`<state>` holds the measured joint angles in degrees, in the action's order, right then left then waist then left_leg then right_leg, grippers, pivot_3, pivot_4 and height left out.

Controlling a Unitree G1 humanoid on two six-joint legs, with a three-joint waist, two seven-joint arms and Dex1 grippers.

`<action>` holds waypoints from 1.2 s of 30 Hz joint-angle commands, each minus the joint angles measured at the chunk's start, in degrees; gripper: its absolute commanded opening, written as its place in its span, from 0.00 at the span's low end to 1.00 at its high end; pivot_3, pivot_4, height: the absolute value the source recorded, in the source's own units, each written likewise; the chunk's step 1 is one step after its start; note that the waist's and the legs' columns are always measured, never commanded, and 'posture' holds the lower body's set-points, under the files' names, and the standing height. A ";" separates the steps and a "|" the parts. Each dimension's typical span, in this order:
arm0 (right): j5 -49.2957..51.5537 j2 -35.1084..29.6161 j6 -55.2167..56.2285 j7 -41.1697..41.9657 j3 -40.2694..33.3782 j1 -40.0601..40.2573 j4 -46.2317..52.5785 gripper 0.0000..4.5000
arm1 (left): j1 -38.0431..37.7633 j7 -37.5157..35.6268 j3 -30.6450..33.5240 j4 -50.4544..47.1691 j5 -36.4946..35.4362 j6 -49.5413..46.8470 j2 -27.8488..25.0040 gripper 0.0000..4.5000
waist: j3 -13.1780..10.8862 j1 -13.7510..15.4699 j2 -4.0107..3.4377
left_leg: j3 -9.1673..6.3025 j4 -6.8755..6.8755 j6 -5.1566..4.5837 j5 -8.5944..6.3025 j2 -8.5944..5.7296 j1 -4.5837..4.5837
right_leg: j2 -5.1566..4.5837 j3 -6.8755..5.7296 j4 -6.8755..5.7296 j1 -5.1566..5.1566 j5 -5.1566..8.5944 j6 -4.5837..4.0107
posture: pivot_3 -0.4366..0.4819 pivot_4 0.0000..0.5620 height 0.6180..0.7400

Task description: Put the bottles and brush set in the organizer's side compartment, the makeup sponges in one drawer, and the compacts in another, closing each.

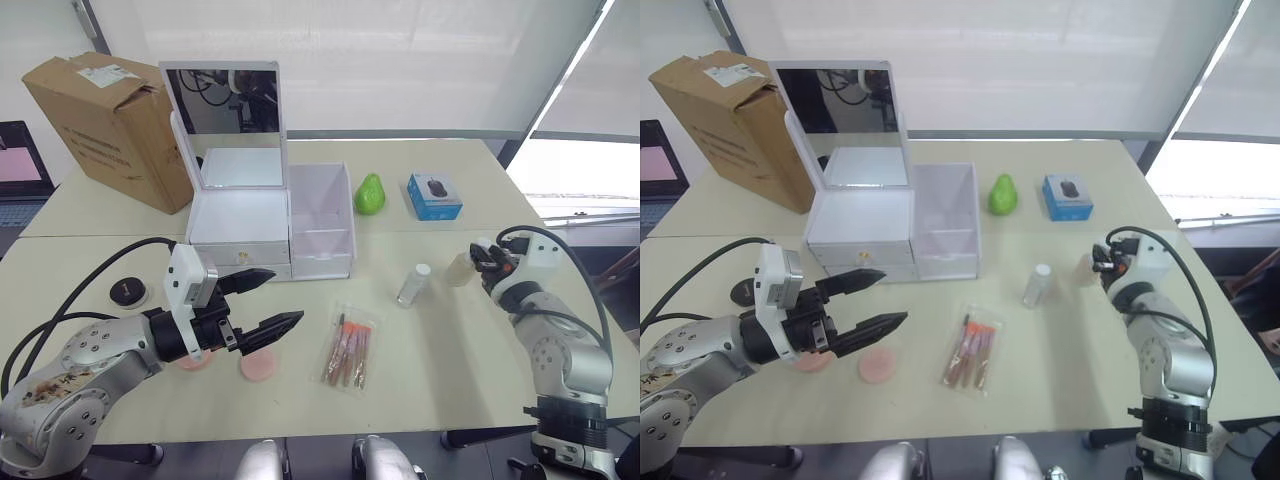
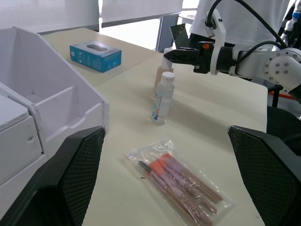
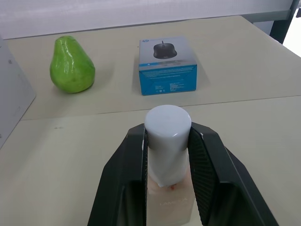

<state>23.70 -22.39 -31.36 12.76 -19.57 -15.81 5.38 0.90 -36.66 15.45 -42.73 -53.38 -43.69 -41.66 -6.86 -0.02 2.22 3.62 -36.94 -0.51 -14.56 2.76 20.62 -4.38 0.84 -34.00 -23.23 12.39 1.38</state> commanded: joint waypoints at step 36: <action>12.60 3.18 -21.28 8.62 22.08 -40.17 0.40 0.20 | -1.63 2.64 4.71 4.72 2.39 3.64 0.62 1.00 | -0.30 -0.68 0.00 | -0.11 0.15 -0.06 -0.03 0.03 0.58 | 0.02 -0.07 -0.03 -0.59 -0.22 -0.65 | 0.48 0.27 1.00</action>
<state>37.78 -19.45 -56.31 19.56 2.24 -55.08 5.57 -0.75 -34.31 19.06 -35.64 -50.64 -41.10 -40.62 -7.16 -0.70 2.21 3.51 -36.79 -0.57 -14.58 2.79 21.21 -4.35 0.77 -34.03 -23.83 12.17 0.73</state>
